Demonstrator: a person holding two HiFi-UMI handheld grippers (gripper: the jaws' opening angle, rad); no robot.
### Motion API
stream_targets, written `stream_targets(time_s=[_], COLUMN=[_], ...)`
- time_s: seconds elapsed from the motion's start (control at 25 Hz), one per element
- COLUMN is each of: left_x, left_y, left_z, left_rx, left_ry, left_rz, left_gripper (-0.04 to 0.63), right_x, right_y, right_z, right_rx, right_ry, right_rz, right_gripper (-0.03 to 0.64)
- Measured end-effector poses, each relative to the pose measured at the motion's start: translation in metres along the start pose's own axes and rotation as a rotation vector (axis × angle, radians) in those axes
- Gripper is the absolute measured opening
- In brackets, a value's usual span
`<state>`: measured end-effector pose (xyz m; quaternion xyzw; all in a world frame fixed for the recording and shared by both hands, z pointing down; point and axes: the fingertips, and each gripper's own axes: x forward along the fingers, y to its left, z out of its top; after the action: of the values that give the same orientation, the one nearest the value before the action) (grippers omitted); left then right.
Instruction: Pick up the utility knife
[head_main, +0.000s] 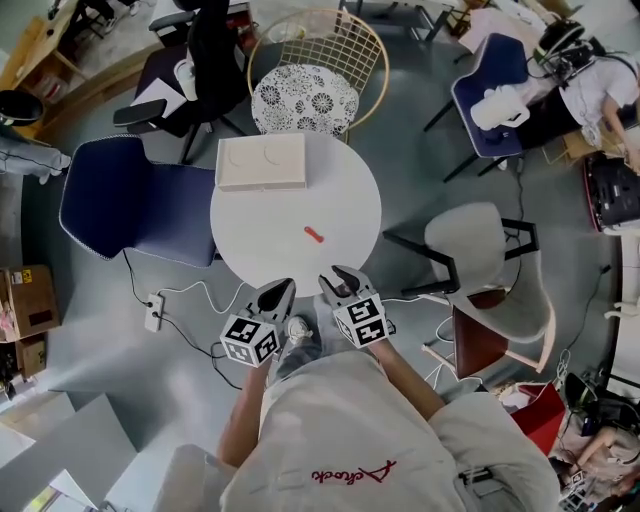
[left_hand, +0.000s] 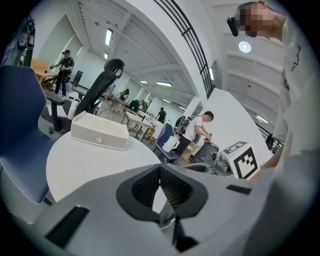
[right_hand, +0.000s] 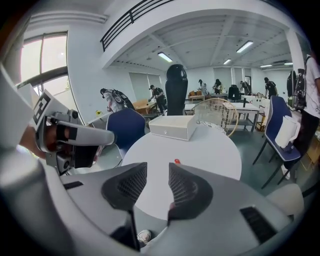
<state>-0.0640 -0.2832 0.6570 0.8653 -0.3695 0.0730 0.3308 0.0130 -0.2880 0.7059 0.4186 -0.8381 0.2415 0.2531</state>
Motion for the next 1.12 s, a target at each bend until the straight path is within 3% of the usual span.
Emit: stream_targets(time_s=[1.12], left_x=[-0.049], left_y=[0.026], left_z=[-0.029], left_rx=[-0.112], left_ry=[-0.003], left_rz=[0.176], left_gripper=[0.012], right_x=[0.143], right_y=[-0.064], right_z=[-0.027], right_rx=[-0.188], right_ry=[0.318], right_rz=[0.028], right_gripper=[0.143])
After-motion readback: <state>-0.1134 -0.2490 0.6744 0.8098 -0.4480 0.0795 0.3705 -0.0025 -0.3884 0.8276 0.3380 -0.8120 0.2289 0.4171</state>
